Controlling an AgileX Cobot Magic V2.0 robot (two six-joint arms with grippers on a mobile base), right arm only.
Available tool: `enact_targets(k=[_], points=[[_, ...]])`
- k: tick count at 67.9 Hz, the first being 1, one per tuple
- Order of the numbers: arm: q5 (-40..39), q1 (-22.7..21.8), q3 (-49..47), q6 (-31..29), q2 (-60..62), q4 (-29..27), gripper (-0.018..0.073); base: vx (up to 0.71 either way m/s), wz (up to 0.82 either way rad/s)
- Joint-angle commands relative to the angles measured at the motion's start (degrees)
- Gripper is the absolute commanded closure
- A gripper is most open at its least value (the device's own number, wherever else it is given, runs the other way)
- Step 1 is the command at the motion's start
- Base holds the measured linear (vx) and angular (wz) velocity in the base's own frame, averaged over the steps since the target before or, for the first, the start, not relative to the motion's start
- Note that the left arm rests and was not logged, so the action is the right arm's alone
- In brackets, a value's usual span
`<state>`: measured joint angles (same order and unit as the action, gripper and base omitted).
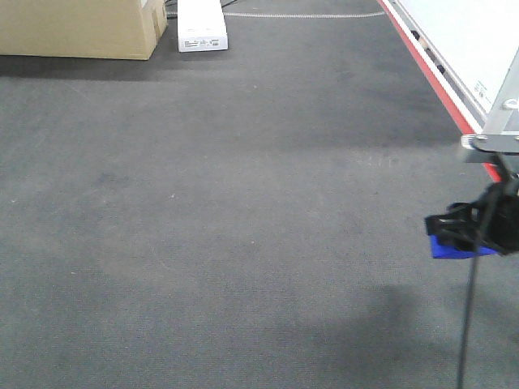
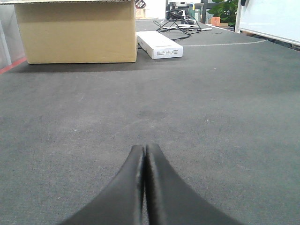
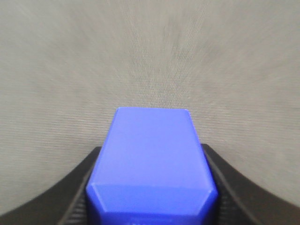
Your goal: Pour parts from conveyor to right shelf
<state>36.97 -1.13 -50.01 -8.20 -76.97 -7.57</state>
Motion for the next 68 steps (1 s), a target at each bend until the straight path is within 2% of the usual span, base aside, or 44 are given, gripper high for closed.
enact_targets(k=[1,11,30,50,68], points=[[-7.75,-0.44,2.97,-0.71,7.54,-0.63,0.0565,0.0,0.0],[-14.79,-0.44,10.09,-0.71,17.72,-0.63,0.0565,0.0,0.0],[-20.86,-0.44,22.62,-0.71,36.84,-0.52,0.0565,0.0,0.0],[-20.97,-0.44,29.68,-0.6,59.12,-0.06,0.0565,0.0,0.0],[-20.66,-0.44,29.8,-0.6,66.74,-0.11,0.0565,0.0,0.0]])
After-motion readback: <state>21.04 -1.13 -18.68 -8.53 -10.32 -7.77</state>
